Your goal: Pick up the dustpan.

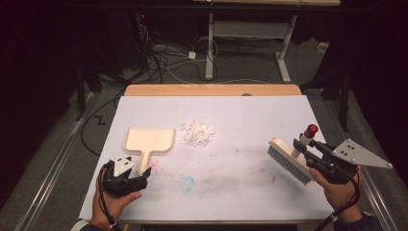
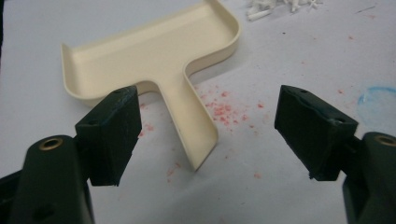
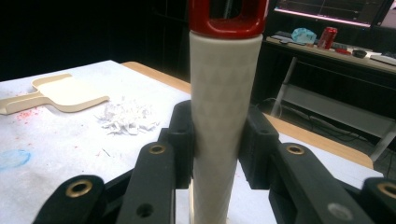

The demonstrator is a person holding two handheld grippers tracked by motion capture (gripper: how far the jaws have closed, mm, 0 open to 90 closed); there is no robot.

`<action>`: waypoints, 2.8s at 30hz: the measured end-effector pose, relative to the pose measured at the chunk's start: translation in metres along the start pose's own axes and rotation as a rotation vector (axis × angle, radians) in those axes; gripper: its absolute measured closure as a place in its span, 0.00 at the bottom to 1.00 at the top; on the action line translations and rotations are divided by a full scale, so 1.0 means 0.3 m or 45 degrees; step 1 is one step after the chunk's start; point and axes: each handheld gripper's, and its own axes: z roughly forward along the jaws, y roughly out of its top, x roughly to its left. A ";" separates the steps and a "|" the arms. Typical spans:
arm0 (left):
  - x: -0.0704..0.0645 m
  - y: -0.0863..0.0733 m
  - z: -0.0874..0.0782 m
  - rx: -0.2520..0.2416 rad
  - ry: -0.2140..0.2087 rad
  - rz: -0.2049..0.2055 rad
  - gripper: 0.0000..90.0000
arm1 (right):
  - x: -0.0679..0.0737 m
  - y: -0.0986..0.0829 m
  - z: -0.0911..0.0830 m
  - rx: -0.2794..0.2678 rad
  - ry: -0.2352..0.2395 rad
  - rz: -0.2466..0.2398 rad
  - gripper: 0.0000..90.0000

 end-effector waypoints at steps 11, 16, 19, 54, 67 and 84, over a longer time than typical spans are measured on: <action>0.033 0.070 0.174 0.186 0.006 -0.179 0.30 | -0.001 -0.005 0.016 0.005 -0.005 0.001 0.78; 0.047 0.096 0.240 0.282 0.031 -0.196 0.37 | -0.004 -0.008 0.020 0.001 -0.003 0.002 0.78; 0.053 0.100 0.251 0.281 0.024 -0.202 0.38 | -0.004 -0.010 0.019 0.009 -0.002 0.012 0.78; 0.113 0.104 0.139 0.166 -0.002 -0.119 0.71 | -0.012 -0.009 0.020 0.027 0.013 0.006 0.78; 0.103 0.074 0.050 0.185 -0.043 0.003 0.71 | -0.014 -0.004 0.014 0.017 0.000 0.012 0.78; 0.038 0.015 0.002 0.199 -0.200 0.117 0.71 | -0.033 0.009 0.041 0.015 -0.027 0.012 0.78</action>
